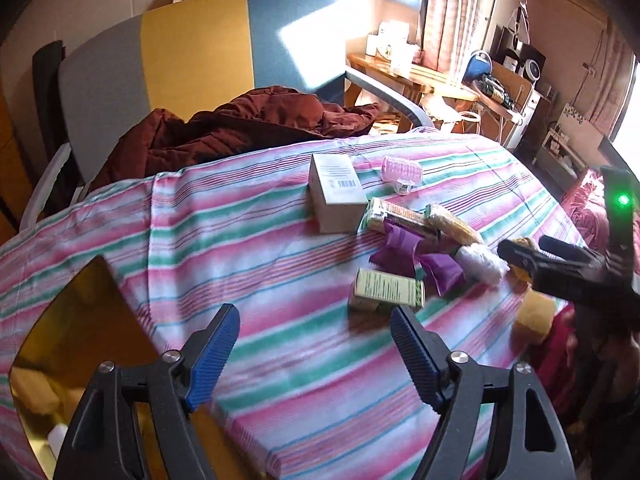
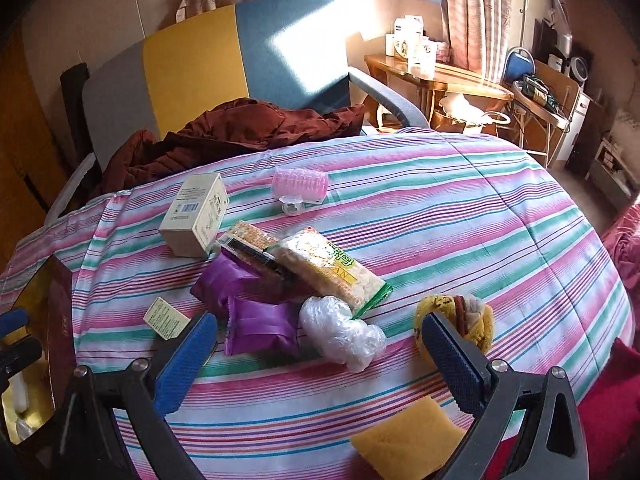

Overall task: Organize objects
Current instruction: 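Grasp the cream barcode box with the left tool while the right tool grasps the pink hair roller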

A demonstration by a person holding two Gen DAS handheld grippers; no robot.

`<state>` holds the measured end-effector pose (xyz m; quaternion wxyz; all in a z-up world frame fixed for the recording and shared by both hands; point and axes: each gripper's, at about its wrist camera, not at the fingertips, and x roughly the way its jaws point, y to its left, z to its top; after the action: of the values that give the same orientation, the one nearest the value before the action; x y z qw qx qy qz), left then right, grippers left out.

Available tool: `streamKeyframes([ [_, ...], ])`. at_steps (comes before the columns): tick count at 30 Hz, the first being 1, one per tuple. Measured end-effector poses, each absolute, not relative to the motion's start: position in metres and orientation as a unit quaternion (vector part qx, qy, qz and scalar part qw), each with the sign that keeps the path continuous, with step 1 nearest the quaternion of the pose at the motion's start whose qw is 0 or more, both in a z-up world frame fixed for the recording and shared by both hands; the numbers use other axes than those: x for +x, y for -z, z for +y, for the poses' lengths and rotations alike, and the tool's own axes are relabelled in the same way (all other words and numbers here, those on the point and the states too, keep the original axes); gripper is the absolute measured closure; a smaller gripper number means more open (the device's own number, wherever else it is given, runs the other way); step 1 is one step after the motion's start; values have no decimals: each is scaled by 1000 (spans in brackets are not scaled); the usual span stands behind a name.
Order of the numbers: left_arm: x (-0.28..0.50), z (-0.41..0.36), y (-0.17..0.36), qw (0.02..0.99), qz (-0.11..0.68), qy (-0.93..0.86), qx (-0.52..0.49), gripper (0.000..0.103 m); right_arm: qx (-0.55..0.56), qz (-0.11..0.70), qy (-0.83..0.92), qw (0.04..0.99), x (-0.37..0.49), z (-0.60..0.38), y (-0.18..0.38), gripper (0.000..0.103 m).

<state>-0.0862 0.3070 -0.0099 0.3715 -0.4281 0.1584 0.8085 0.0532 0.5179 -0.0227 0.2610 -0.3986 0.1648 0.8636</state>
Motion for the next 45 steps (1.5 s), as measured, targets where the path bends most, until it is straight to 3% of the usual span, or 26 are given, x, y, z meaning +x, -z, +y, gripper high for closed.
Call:
streamKeyframes([
  [11,-149,409,35,377,169,-792,-450,20,-395,248,-854,231,54,537,40,0],
  [22,-200,477,73,341,206,-789,-467,18,-418,233,-855,199,43,528,47,0],
  [24,-207,482,83,337,211,-785,-475,22,-421,231,-854,199,42,527,48,0],
  [26,-211,477,88,350,185,-775,-493,52,-425,231,-852,199,42,527,49,0],
  [37,-198,399,51,387,113,-787,-467,52,-411,202,-862,217,-16,568,15,0],
  [45,-186,349,35,378,79,-794,-469,52,-453,221,-827,249,-126,623,54,0],
])
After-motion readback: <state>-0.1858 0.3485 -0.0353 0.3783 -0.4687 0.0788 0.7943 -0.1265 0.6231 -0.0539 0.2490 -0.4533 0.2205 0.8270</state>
